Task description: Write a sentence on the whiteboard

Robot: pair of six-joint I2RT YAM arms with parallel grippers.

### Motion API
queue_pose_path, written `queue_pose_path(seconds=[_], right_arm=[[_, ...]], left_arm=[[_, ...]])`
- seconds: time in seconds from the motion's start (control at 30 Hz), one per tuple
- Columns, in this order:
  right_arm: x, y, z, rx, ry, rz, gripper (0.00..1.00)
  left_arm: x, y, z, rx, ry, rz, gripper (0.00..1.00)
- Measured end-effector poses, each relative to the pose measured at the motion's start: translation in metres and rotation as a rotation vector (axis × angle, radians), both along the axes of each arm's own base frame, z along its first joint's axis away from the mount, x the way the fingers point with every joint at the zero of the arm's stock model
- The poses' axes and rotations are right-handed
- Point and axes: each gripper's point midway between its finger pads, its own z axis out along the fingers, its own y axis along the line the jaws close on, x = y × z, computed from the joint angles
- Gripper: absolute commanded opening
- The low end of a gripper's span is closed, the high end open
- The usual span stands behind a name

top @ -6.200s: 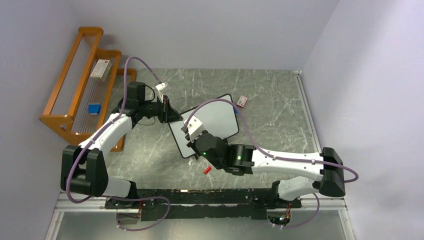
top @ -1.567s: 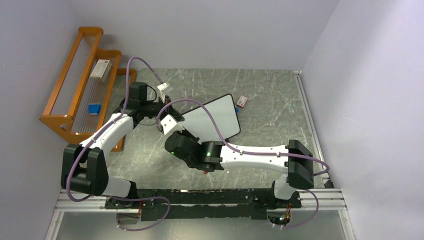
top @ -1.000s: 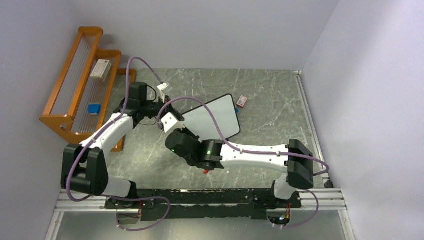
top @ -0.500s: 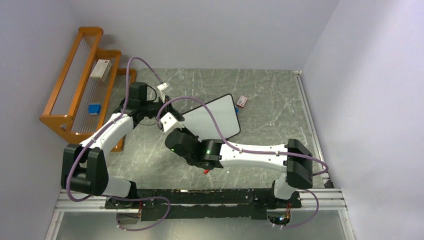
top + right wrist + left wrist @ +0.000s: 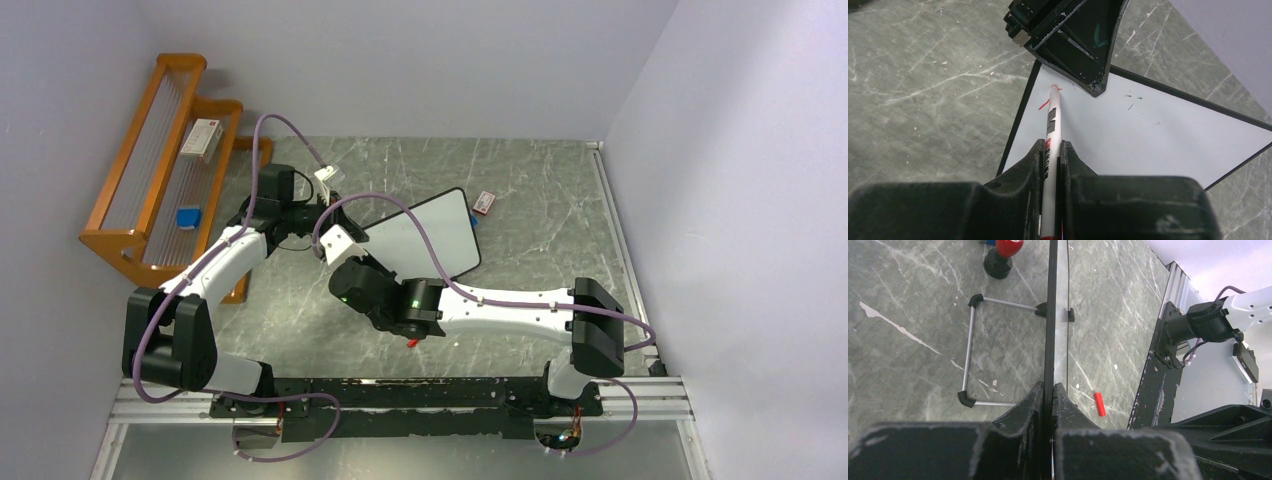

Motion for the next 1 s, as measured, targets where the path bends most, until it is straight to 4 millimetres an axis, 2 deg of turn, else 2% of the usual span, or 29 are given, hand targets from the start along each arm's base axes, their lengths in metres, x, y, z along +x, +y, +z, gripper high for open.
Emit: queue_pose_path(seconds=[0.47,0.73,1.0], right_arm=[[0.001,-0.001,-0.001,0.018,0.009,-0.018,0.0],[0.006,-0.014,-0.004,0.019,0.008,-0.061,0.0],[0.006,-0.015,-0.005,0.026,0.014,-0.067,0.0]], left_arm=[[0.0,0.0,0.0,0.0,0.0,0.0,0.05],[0.0,0.0,0.0,0.0,0.0,0.0,0.05],[0.0,0.0,0.0,0.0,-0.001,0.0,0.05]])
